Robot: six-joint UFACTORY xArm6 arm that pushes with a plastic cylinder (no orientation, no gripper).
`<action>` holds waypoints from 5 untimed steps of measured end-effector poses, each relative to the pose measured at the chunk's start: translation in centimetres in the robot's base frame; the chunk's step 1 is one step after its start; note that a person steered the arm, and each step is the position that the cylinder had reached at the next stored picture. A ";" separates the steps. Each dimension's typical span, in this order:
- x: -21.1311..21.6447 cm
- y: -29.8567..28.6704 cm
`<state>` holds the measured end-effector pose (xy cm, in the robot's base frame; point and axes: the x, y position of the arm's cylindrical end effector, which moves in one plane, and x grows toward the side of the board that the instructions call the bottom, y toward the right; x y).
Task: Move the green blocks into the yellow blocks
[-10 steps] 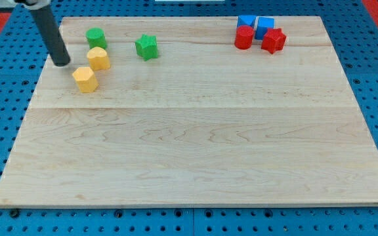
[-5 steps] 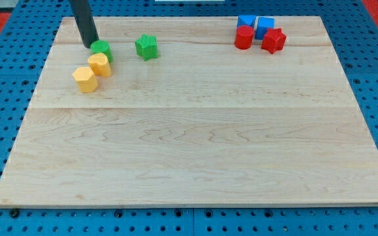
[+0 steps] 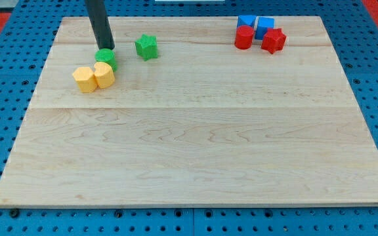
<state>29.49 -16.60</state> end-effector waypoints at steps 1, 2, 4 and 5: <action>2.2 0.8; 4.7 1.0; 4.9 2.7; 4.6 7.6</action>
<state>34.05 -9.04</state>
